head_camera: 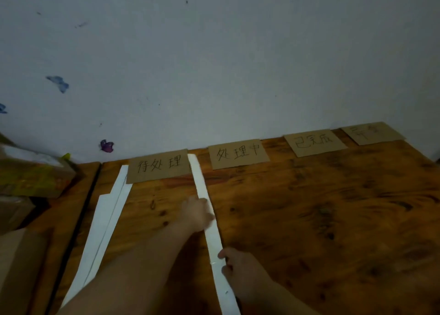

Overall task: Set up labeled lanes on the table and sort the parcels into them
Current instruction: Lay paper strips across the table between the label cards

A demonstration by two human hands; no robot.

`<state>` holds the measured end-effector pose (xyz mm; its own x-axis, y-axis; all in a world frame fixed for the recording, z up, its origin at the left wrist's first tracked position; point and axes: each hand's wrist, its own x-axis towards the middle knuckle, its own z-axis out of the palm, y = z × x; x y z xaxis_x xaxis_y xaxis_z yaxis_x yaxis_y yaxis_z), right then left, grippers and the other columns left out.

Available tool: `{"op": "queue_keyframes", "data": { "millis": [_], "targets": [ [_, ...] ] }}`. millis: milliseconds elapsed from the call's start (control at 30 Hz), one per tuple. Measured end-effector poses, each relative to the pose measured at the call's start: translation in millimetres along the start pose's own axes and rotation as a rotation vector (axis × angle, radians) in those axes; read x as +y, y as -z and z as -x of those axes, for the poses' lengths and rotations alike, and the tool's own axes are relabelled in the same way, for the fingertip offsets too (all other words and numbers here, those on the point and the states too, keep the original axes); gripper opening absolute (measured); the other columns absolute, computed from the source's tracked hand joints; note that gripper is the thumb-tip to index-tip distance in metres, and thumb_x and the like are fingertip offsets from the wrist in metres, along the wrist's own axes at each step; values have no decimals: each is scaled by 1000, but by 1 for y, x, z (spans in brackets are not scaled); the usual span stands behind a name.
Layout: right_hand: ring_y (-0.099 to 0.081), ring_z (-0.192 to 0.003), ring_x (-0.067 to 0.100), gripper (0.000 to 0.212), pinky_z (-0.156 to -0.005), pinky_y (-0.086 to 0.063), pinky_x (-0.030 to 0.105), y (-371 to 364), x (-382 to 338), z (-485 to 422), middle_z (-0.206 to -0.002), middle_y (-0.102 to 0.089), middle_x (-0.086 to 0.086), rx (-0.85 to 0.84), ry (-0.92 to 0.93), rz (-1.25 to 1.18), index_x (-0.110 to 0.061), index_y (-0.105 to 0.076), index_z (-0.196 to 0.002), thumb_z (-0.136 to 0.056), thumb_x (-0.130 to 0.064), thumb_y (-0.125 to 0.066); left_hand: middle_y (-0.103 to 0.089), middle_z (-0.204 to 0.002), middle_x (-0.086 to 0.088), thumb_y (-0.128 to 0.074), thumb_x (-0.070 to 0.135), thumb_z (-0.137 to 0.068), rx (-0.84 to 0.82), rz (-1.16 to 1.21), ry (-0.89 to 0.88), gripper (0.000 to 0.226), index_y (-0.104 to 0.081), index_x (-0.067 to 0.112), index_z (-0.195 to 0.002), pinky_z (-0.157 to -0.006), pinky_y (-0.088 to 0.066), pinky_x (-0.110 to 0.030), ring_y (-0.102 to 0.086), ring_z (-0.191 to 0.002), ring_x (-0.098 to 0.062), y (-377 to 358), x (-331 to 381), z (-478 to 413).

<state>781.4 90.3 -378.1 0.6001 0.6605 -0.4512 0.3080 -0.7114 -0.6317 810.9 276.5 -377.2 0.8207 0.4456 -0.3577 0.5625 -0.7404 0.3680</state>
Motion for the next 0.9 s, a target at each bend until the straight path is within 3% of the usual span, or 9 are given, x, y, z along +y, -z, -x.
{"op": "queue_keyframes", "data": {
  "millis": [67, 133, 200, 300, 467, 600, 700, 800, 900],
  "targets": [
    [-51, -118, 11, 35, -100, -42, 24, -12, 1, -5, -134, -53, -3, -66, 18, 87, -28, -49, -132, -98, -21, -50, -21, -154, -2, -57, 44, -86, -96, -187, -101, 55, -43, 26, -136, -110, -25, -50, -18, -140, -31, -14, -14, -2],
    [-43, -128, 16, 39, -109, -36, 31, -19, 3, -7, -141, -46, 0, -112, 44, 214, -25, -45, -136, -98, -20, -49, -5, -159, 1, -53, 46, -89, -147, -287, -185, 64, -28, 27, -145, -113, -11, -54, 2, -144, -30, -24, -24, -7],
    [-34, -133, 20, 44, -112, -31, 38, -21, 7, -9, -146, -37, 3, -121, 61, 364, -23, -39, -141, -98, -21, -47, -2, -159, 1, -51, 44, -90, -151, -315, -212, 69, -18, 26, -148, -114, -6, -55, 7, -145, -28, -30, -29, -13],
    [-21, -139, 26, 48, -113, -25, 45, -20, 12, -14, -153, -24, 3, -112, 107, 537, -22, -32, -144, -98, -24, -45, -3, -159, 1, -50, 43, -90, -114, -320, -218, 71, -16, 25, -149, -114, -6, -54, 6, -145, -26, -35, -31, -21],
    [-7, -145, 28, 53, -115, -17, 49, -27, 15, -22, -160, -9, 2, -99, 108, 585, -23, -21, -148, -99, -26, -40, -3, -159, 0, -48, 47, -90, -82, -292, -184, 71, -13, 27, -149, -114, -6, -54, 6, -145, -27, -27, -31, -32],
    [-11, -144, 28, 53, -114, -19, 47, -27, 6, -17, -159, -11, 4, -30, 100, 556, -24, -21, -147, -98, -31, -40, -1, -159, 3, -47, 55, -88, -51, -220, -94, 76, -11, 30, -149, -114, -6, -53, 4, -145, -26, -11, -40, -14],
    [-24, -138, 27, 48, -110, -28, 44, -23, -15, -14, -153, -24, 6, 90, 207, 567, -21, -32, -142, -96, -31, -42, -3, -159, 3, -48, 53, -89, -7, -177, 13, 73, -14, 30, -149, -115, -10, -49, 2, -145, -24, 8, -72, 22],
    [-34, -130, 27, 43, -105, -34, 41, -37, -46, -9, -142, -37, 8, 105, 354, 582, -17, -42, -135, -94, -32, -44, -14, -157, -3, -53, 49, -89, 32, -105, 164, 70, -24, 24, -147, -115, -21, -42, -14, -143, -27, 18, -120, 81],
    [-35, -127, 25, 44, -105, -31, 40, -64, -77, 3, -139, -40, 6, 6, 416, 527, -20, -42, -136, -96, -37, -42, -41, -139, -12, -58, 42, -88, 70, -98, 286, 57, -41, 14, -135, -103, -39, -38, -42, -125, -29, 20, -171, 144]
  ]
}}
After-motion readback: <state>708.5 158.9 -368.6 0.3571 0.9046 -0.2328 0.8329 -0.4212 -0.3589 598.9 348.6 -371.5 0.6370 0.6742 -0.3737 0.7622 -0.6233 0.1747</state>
